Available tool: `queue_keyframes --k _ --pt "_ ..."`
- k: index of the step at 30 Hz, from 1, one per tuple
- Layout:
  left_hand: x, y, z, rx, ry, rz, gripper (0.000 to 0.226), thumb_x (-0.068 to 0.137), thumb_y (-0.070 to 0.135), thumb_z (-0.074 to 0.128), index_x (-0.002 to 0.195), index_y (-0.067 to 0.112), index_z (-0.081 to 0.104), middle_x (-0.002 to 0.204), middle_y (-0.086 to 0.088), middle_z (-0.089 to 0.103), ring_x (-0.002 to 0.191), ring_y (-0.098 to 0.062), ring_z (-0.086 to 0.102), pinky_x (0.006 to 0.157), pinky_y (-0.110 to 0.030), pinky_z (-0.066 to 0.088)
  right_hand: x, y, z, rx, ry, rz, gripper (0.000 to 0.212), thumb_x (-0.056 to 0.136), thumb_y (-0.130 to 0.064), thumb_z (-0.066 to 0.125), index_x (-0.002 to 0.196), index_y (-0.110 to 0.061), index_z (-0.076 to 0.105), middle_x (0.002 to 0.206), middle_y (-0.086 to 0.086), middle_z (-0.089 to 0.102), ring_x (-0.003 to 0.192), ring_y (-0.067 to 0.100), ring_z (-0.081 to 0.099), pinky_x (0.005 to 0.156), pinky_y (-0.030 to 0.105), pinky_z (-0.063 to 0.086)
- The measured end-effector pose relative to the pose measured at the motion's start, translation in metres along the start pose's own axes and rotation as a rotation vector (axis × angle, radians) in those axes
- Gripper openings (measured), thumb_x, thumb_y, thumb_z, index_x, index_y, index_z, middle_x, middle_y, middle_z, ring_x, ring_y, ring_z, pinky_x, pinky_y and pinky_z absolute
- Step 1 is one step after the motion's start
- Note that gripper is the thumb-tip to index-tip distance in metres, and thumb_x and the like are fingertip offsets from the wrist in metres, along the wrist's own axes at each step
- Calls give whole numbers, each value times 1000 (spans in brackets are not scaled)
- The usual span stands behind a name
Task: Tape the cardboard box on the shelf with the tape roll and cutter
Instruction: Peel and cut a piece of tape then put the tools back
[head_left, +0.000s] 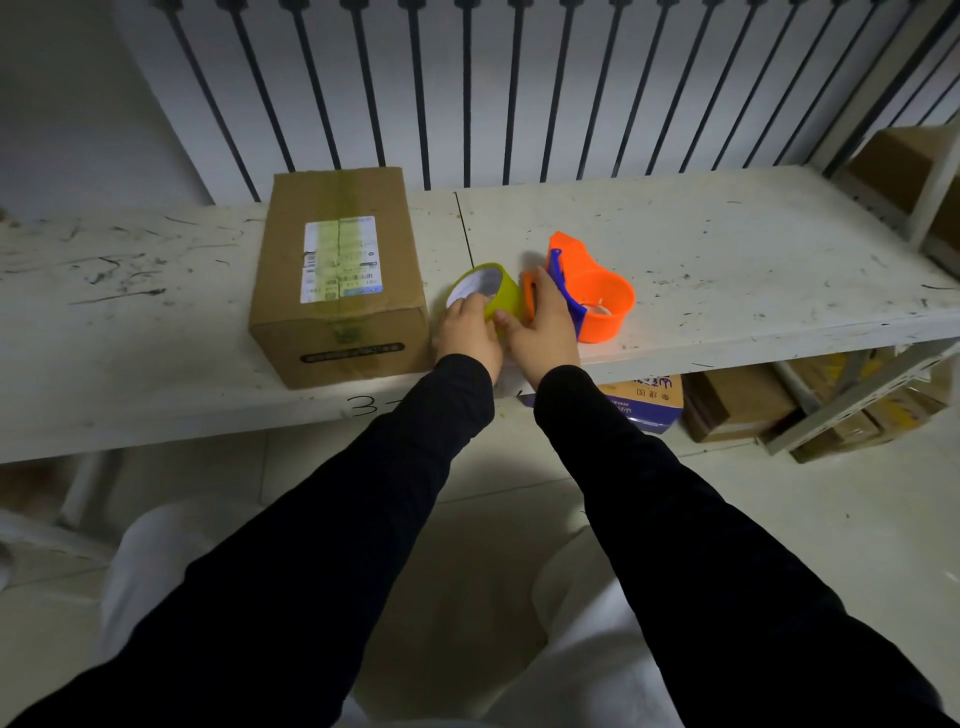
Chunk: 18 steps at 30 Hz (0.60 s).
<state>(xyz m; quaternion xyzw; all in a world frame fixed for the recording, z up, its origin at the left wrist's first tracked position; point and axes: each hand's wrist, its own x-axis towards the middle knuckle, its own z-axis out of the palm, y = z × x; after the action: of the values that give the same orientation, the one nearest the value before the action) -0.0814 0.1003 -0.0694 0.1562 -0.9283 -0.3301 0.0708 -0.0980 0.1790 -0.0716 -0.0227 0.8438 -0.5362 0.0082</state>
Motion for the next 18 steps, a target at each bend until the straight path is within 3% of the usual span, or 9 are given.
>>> queue_keyframes --k 4,7,11,13,15,18 --pt "-9 4 -8 -142 31 -39 32 96 8 40 126 3 50 132 -16 52 121 -31 49 101 -35 39 -5 -9 -4 26 -20 -16 58 87 -6 54 141 -10 34 146 9 39 136 23 36 113 38 33" --pt "-15 6 -14 -253 39 -70 31 96 8 42 126 4 51 128 -16 55 117 -31 52 98 -34 41 -11 -17 -7 30 0 -47 43 88 -6 53 130 -10 46 132 11 50 121 24 48 103 37 43" --pt "-23 7 -21 -381 34 -90 28 95 10 45 121 3 53 123 -16 59 112 -30 55 94 -31 43 -16 -21 -10 -43 64 -146 24 87 -8 55 111 -7 57 114 10 60 110 23 54 96 35 45" --pt "-26 7 -23 -428 33 -100 27 95 11 47 120 3 54 122 -16 60 113 -30 55 95 -33 44 -20 -24 -13 -49 90 -187 13 88 -8 54 98 -7 60 95 4 59 95 19 54 83 27 48" --pt "-29 9 -25 -461 33 -113 26 94 12 49 119 3 55 120 -16 60 112 -30 56 97 -36 45 -21 -28 -15 -52 110 -210 10 88 -7 53 91 -6 62 85 -1 55 83 15 51 66 18 40" --pt "-32 10 -29 -554 17 -146 23 94 14 51 114 3 56 107 -15 61 100 -28 57 95 -40 48 -24 -32 -17 -32 122 -231 9 88 -7 54 89 -7 63 85 -2 56 82 14 52 70 19 37"
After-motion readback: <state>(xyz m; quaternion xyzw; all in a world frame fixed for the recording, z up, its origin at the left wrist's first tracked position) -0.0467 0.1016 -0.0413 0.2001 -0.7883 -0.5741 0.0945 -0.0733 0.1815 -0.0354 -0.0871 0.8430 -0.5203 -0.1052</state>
